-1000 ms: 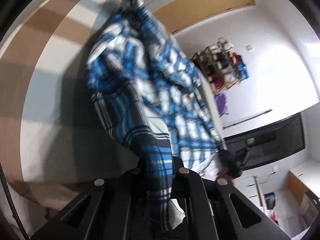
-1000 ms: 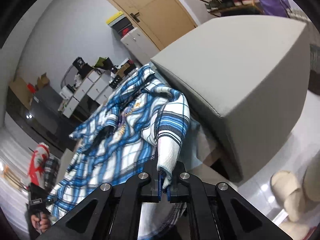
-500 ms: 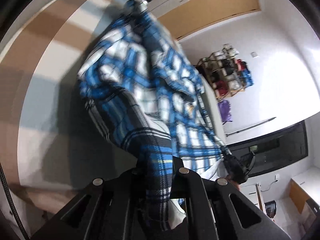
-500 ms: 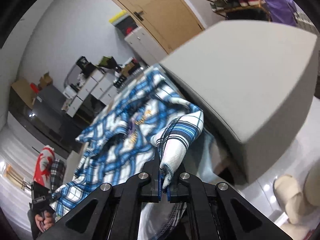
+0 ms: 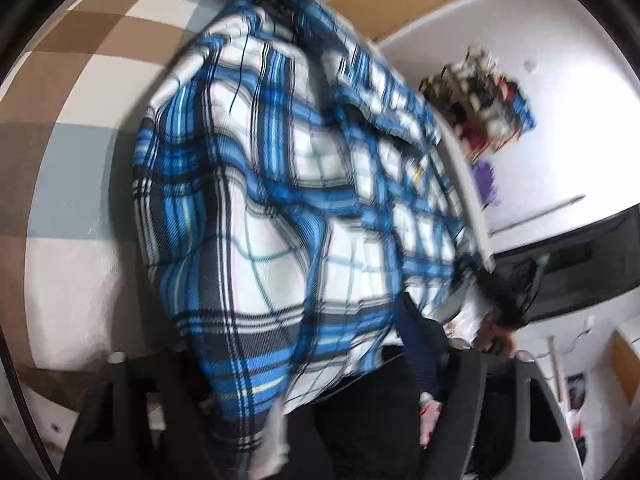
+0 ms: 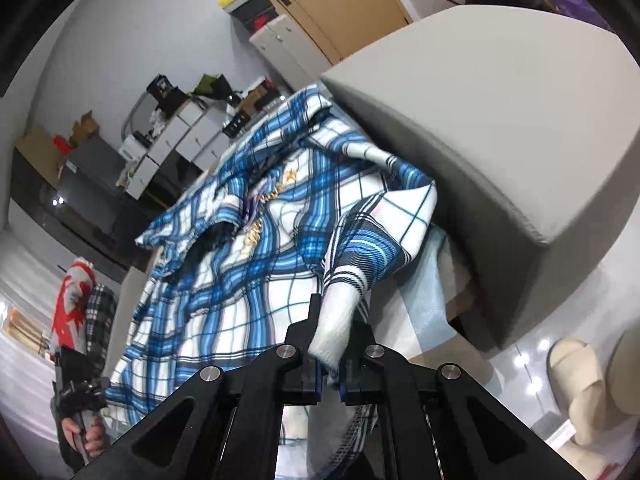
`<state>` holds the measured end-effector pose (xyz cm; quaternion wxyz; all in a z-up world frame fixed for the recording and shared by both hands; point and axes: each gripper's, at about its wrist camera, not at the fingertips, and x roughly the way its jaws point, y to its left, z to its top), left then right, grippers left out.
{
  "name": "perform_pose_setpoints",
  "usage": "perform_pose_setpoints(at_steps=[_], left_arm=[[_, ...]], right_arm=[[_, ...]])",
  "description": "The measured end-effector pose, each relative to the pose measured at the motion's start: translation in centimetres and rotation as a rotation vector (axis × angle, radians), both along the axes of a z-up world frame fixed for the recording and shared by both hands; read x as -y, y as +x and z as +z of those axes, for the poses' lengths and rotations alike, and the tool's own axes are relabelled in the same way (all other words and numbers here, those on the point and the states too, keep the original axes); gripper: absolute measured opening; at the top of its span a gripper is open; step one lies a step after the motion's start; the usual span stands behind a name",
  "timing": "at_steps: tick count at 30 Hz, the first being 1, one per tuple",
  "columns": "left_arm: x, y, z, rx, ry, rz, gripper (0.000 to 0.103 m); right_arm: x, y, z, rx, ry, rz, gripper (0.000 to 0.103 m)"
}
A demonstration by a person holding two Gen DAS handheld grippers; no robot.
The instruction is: Fold large clothes
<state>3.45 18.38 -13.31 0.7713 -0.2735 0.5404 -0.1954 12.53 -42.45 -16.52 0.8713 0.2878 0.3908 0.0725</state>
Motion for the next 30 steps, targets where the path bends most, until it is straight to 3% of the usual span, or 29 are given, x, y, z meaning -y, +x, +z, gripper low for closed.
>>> perform_pose_setpoints(at_steps=[3,4,8,14,18,25,30], left_arm=[[1.1,-0.7,0.3,0.003,0.201,-0.065,0.017],[1.2,-0.8,0.2,-0.004,0.206,-0.08,0.005],[0.5,-1.6,0.4,0.006,0.195,-0.082,0.001],[-2.2,-1.9,4.0,0.086,-0.076,-0.049,0.001],[-3.2,0.8,6.9,0.118,-0.159,-0.024,0.001],[-5.1,10.2,9.8,0.073,-0.23,0.094,0.001],[-6.5,15.0,10.8,0.023,-0.274,0.161,0.001]], right_arm=[[-0.4,-0.2,0.1,0.019,-0.041,0.007,0.004],[-0.6,-0.4,0.2,0.026,-0.046,0.02,0.003],[0.3,-1.8,0.6,0.053,-0.031,-0.021,0.003],[2.6,-4.3,1.7,0.091,0.047,-0.056,0.003],[3.3,-3.9,4.0,0.11,0.088,-0.032,0.003],[3.0,3.6,10.9,0.132,0.12,0.02,0.003],[2.4,11.4,13.8,0.062,0.083,0.036,0.003]])
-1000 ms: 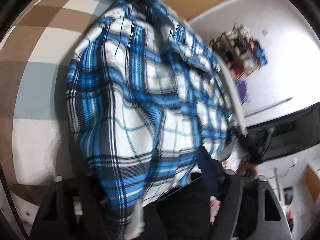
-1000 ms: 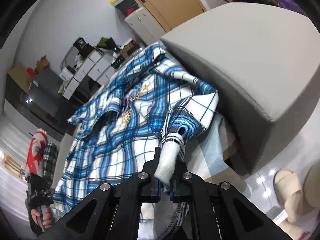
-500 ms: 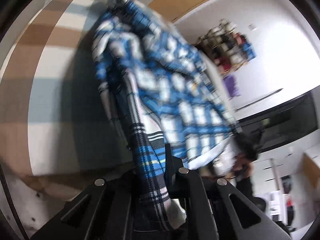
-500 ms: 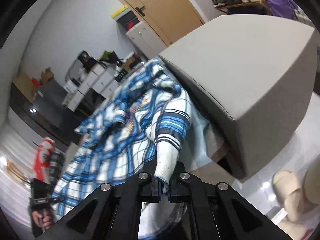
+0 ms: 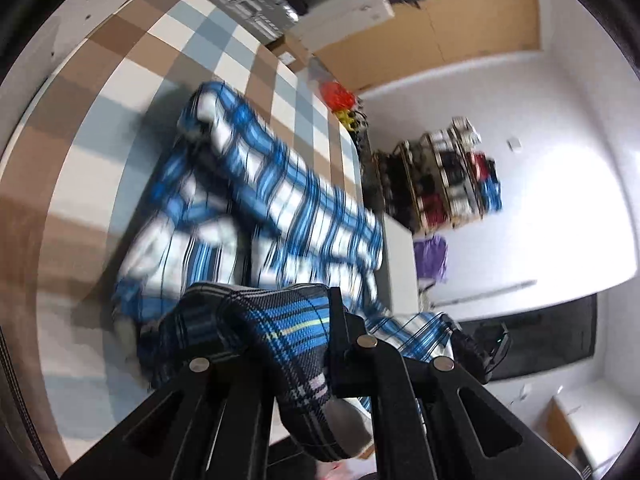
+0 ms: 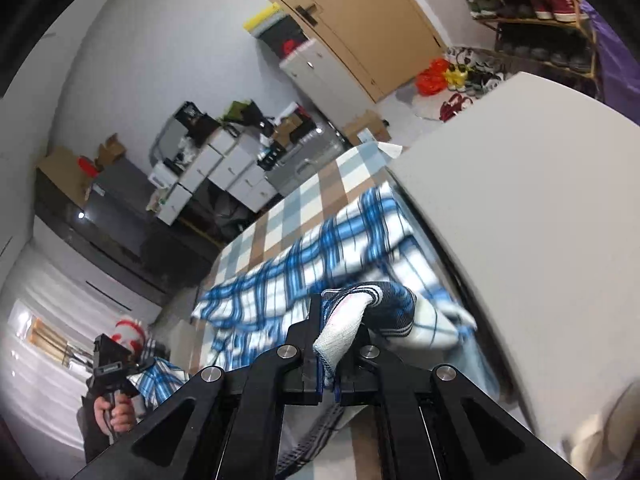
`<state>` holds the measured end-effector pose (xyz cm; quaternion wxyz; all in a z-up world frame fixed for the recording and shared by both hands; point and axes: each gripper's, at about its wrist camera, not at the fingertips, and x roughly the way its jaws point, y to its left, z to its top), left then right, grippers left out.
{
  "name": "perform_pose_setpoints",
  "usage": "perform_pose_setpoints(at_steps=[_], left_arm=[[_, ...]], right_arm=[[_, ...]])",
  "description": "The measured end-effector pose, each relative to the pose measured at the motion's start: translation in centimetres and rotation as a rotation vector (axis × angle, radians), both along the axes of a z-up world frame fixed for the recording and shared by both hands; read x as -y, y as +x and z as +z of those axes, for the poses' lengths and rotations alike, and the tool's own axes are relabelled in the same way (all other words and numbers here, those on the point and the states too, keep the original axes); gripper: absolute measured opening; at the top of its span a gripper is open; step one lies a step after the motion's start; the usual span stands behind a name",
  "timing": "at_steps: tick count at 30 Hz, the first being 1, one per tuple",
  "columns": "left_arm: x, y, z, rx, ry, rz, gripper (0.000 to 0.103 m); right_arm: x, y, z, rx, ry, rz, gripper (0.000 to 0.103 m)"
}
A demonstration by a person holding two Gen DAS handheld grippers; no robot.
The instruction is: Fold large clothes
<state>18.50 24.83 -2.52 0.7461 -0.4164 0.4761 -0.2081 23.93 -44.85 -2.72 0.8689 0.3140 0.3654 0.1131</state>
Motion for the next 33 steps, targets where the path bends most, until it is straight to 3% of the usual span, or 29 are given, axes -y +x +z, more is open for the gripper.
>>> perform_pose_setpoints(at_steps=[6,11,14,15,16,17,18,20,21,23,26,28,30,31,33], left_arm=[[-2.6,7.3,-0.6,-0.12,0.022,0.076,0.001],[-4.5,12.0,-3.4,-0.247,0.018,0.12,0.001],[-5.7,13.8,-5.8,-0.342,-0.005,0.153,0.003],[-6.0,14.0,-6.5,-0.38,-0.019,0.166,0.013],[-6.5,14.2,-6.6,-0.394,-0.043,0.176,0.029],[-6.7,14.1,-6.7,-0.393,-0.065,0.185,0.037],[-6.8,14.2,-6.7,-0.408,-0.072,0.155,0.047],[-6.9,14.1,-5.9,-0.381,-0.067,0.144,0.048],[-7.0,14.0,-5.3,-0.364,-0.061,0.145,0.048],[-7.0,13.7,-4.3,-0.346,-0.05,0.146,0.049],[-6.3,13.4,-2.3,-0.293,-0.005,0.108,0.05],[-5.9,12.7,-0.9,-0.259,0.025,0.091,0.05],[-6.0,11.8,0.1,-0.241,0.051,0.09,0.056],[-6.1,11.7,0.6,-0.228,0.067,0.095,0.063],[-6.7,11.2,1.6,-0.187,0.102,0.118,0.064]], right_arm=[[0.0,11.8,0.0,-0.167,-0.072,0.006,0.003],[-0.4,21.6,-3.4,-0.327,-0.157,0.01,0.003],[-0.4,25.8,-7.0,-0.434,-0.132,0.016,0.004],[-0.3,26.7,-8.0,-0.463,-0.124,0.005,0.006],[0.1,27.5,-8.7,-0.484,-0.109,-0.014,0.006],[0.5,28.0,-9.3,-0.491,-0.08,-0.025,0.006],[0.9,28.3,-9.6,-0.493,-0.049,-0.03,0.008],[2.1,28.6,-9.2,-0.463,-0.01,-0.061,0.031],[3.0,28.4,-8.5,-0.422,-0.014,-0.101,0.057],[4.6,27.4,-6.5,-0.326,-0.026,-0.174,0.077],[5.1,25.5,-4.0,-0.215,-0.059,-0.193,0.078],[3.1,24.4,-2.5,-0.171,-0.153,-0.093,0.079],[-0.6,22.4,-1.6,-0.127,-0.319,0.042,0.091],[-2.0,21.7,-1.6,-0.119,-0.372,0.085,0.096],[-6.0,19.8,-2.7,-0.115,-0.517,0.217,0.096]])
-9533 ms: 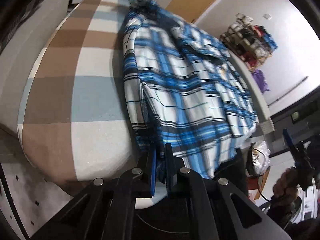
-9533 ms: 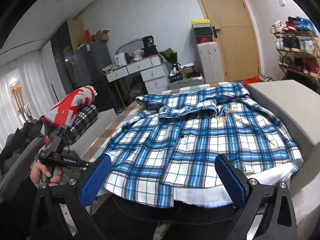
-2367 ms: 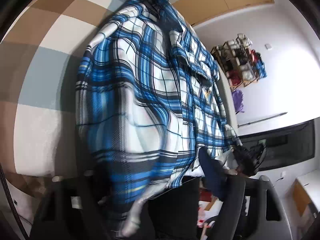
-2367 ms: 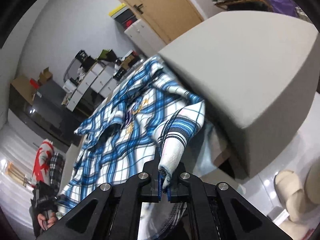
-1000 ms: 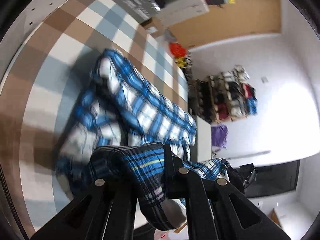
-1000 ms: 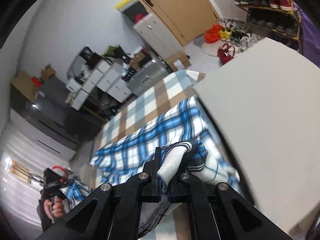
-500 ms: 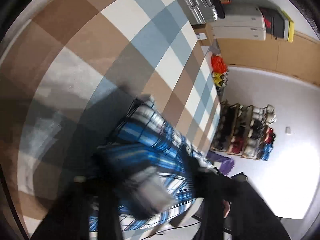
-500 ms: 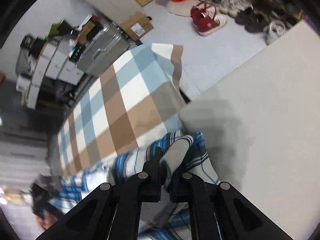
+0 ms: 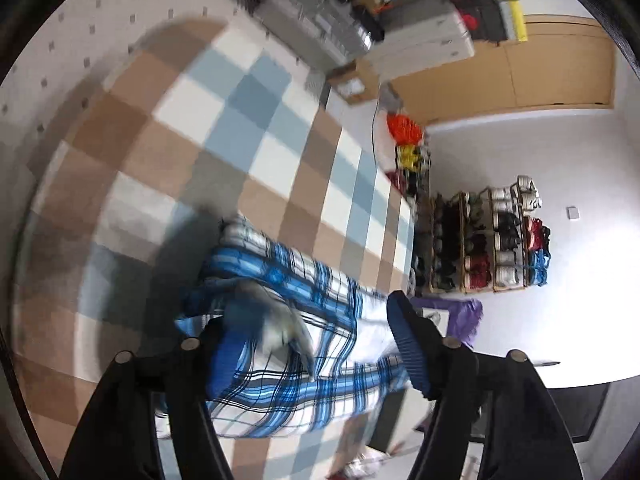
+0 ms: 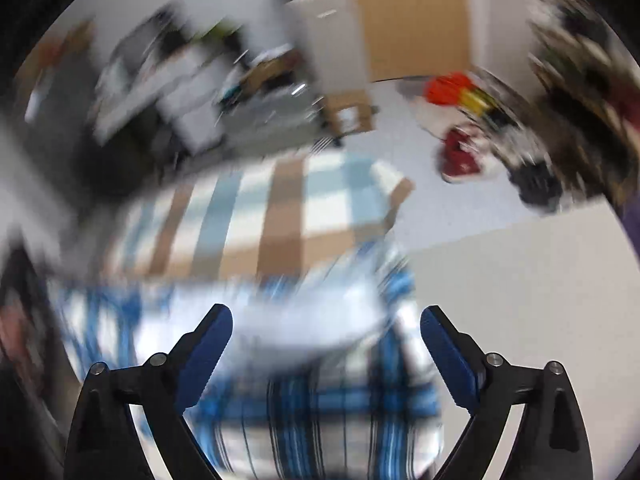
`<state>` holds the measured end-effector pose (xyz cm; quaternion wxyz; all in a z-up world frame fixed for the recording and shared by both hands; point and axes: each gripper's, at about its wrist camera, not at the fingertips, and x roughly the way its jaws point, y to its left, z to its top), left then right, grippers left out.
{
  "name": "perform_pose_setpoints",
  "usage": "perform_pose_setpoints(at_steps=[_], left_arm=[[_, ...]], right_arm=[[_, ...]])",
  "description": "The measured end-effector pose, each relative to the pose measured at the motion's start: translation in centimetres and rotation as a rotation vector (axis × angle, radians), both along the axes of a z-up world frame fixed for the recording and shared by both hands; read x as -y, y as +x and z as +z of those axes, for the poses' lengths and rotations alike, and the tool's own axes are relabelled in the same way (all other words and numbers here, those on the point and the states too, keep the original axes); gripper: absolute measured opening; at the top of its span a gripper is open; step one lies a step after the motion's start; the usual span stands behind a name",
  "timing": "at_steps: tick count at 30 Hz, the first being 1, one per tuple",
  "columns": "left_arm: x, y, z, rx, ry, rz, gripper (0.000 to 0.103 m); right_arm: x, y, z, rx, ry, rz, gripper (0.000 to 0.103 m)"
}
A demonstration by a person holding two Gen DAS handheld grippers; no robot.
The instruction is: Fold large clothes
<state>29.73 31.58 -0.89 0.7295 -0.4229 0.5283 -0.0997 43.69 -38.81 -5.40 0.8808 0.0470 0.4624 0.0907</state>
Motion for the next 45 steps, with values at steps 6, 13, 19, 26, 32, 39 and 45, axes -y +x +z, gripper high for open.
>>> perform_pose_setpoints(at_steps=[6,13,19,26,32,39,45], left_arm=[[0.5,-0.8,1.2,0.077,0.077,0.001,0.065],[12.2,-3.6,-2.2,0.015,0.181,-0.459,0.065],[19.0,-1.6,-9.3,-0.088,0.323,-0.619,0.065],[19.0,5.0,-10.7,-0.06,0.366,-0.541,0.065],[15.9,9.8,-8.8,0.027,0.389,-0.306,0.065],[12.6,7.7,-8.7,-0.004,0.342,-0.181,0.065],[15.0,0.1,-8.6,0.007,0.395,-0.352,0.065]], right_arm=[[-6.9,-1.9,-5.5,-0.161,-0.151,0.18,0.096],[-9.5,0.6,-8.3,-0.191,-0.333,0.2,0.096],[-9.8,4.1,-9.4,-0.164,-0.38,0.135,0.096],[-9.5,8.5,-8.2,-0.089,-0.367,0.075,0.095],[-5.1,11.8,-5.5,0.014,-0.268,-0.156,0.094],[-0.5,8.2,-1.9,0.107,-0.062,-0.21,0.096],[-3.9,1.2,-4.3,0.031,-0.098,0.034,0.096]])
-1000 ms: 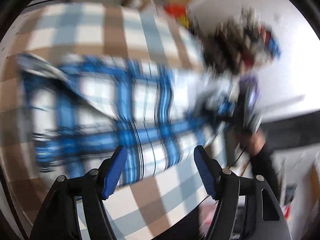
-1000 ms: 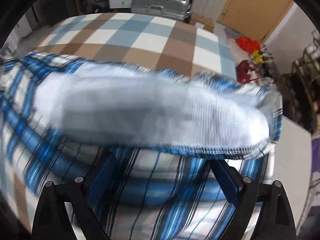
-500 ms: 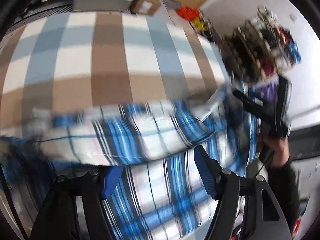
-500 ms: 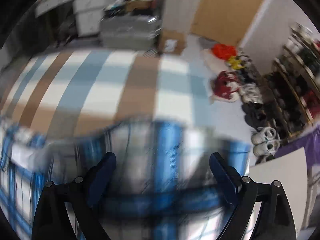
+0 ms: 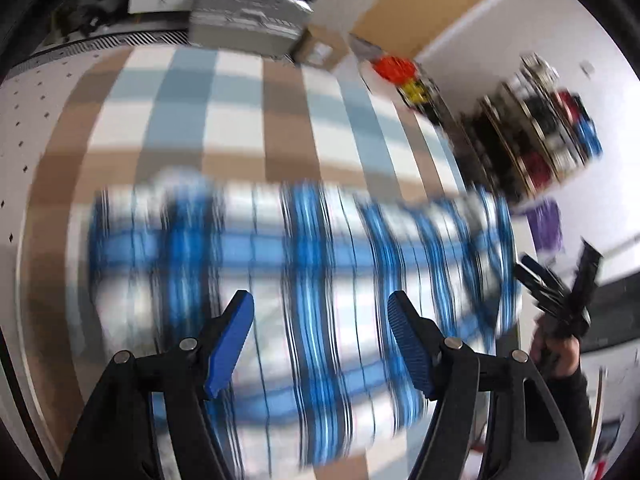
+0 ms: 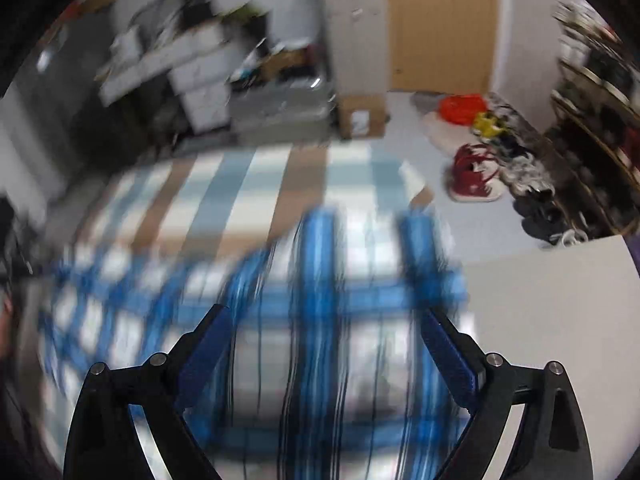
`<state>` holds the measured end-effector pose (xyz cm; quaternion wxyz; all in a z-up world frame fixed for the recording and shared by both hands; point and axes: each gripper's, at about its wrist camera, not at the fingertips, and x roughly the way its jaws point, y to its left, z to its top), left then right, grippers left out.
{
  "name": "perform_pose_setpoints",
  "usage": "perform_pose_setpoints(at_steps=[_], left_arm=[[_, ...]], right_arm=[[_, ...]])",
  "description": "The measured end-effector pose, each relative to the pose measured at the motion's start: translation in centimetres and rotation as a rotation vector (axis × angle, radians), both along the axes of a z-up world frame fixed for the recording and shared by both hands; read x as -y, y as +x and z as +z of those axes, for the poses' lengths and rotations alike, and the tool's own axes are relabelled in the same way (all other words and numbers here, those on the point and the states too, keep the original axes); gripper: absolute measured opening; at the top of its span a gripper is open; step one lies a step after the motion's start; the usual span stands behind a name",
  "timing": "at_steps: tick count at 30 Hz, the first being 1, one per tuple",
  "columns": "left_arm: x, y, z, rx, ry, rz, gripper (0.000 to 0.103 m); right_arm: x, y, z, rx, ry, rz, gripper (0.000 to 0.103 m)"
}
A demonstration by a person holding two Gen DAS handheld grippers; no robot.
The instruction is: Fold large clothes
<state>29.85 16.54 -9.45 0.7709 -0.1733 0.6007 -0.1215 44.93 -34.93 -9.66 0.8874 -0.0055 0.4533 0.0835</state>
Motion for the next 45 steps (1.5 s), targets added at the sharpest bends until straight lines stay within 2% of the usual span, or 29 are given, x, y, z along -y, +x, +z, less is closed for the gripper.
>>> perform_pose_setpoints(at_steps=[2,5,7,8,9,12,13,15,16,19,20,21,23,25,26,27,29,31,32,33,35,38,41,42,43,45], left_arm=[[0.3,-2.1,-0.8,-0.011,0.018,-0.025,0.065],[-0.2,-2.8,-2.9,-0.035,0.031,-0.018,0.065],[-1.5,-2.8,-4.6,-0.072,0.051,0.04,0.065],[-2.3,-2.8,-5.5,-0.087,0.012,0.08,0.063],[-3.0,-2.9,-5.2,-0.061,-0.027,0.1,0.064],[-4.5,-2.8,-5.0,-0.079,-0.01,0.173,0.064],[-4.6,-2.7,-4.6,-0.088,-0.04,0.181,0.064],[-4.0,-2.0,-3.0,-0.058,-0.087,0.156,0.064],[-2.8,-1.8,-2.1,-0.027,-0.095,0.123,0.064],[2.4,-0.5,0.0,0.078,-0.09,-0.05,0.065],[4.1,0.2,0.0,0.119,-0.13,-0.127,0.065],[4.2,0.4,-0.7,0.127,-0.135,-0.163,0.065],[4.4,2.3,-3.1,0.057,-0.091,-0.13,0.065],[2.8,3.5,-5.6,-0.036,-0.133,-0.061,0.064],[1.8,4.1,-6.8,-0.059,-0.192,-0.025,0.064],[1.1,4.0,-7.2,-0.06,-0.235,-0.01,0.065],[-1.0,4.0,-8.6,-0.061,-0.374,0.015,0.064],[-2.2,3.7,-8.9,-0.07,-0.431,0.029,0.064],[-2.5,3.5,-8.8,0.016,-0.509,-0.004,0.064],[-2.9,3.0,-8.6,0.015,-0.501,0.0,0.064],[-3.3,1.9,-7.2,0.036,-0.429,0.001,0.064],[-3.4,-1.0,-5.2,0.107,-0.38,-0.046,0.064],[-4.2,-3.9,-4.3,0.137,-0.314,-0.034,0.065],[-4.7,-4.0,-4.8,0.142,-0.316,-0.021,0.065],[-4.9,-4.4,-4.9,0.15,-0.33,-0.007,0.065],[-6.1,-5.8,-4.6,0.177,-0.379,0.027,0.065]], right_arm=[[-0.9,-1.3,-2.0,-0.061,-0.043,0.038,0.096],[-1.9,-2.5,-6.1,-0.172,-0.083,0.054,0.096],[-2.0,-3.0,-7.3,-0.14,-0.09,0.063,0.097],[-2.0,-2.9,-7.7,-0.141,-0.09,0.058,0.098],[-2.0,-2.7,-8.1,-0.167,-0.09,0.044,0.098],[-2.3,-2.6,-8.7,-0.269,-0.143,0.03,0.099],[-2.6,-2.5,-8.4,-0.287,-0.183,0.025,0.098],[-3.8,-2.4,-6.7,-0.265,-0.28,0.035,0.096],[-4.7,-2.4,-5.1,-0.211,-0.304,0.053,0.097],[-8.1,-1.8,-1.4,-0.082,-0.261,0.136,0.099],[-9.2,-1.3,-1.1,-0.071,-0.256,0.154,0.1],[-10.6,-0.4,-1.2,-0.07,-0.264,0.183,0.101],[-12.9,1.6,-2.9,-0.106,-0.313,0.245,0.101],[-13.6,3.4,-5.6,-0.164,-0.388,0.261,0.101],[-13.1,4.0,-6.9,-0.204,-0.373,0.264,0.101],[-11.9,4.6,-7.7,-0.232,-0.316,0.257,0.103],[-9.7,5.5,-8.2,-0.257,-0.153,0.237,0.103],[-7.9,5.5,-7.7,-0.236,-0.021,0.242,0.103],[-7.0,5.6,-7.4,-0.242,0.052,0.24,0.103],[-6.0,5.5,-7.0,-0.253,0.124,0.225,0.103],[-3.7,5.3,-6.1,-0.269,0.26,0.147,0.103],[-2.9,3.4,-4.7,-0.228,0.31,0.132,0.103],[-2.9,1.0,-5.9,-0.258,0.194,0.119,0.103],[-2.8,0.6,-6.8,-0.28,0.107,0.113,0.103],[-3.7,-0.2,-7.6,-0.287,-0.054,0.11,0.103],[-5.0,-1.6,-7.5,-0.24,-0.213,0.13,0.103]])
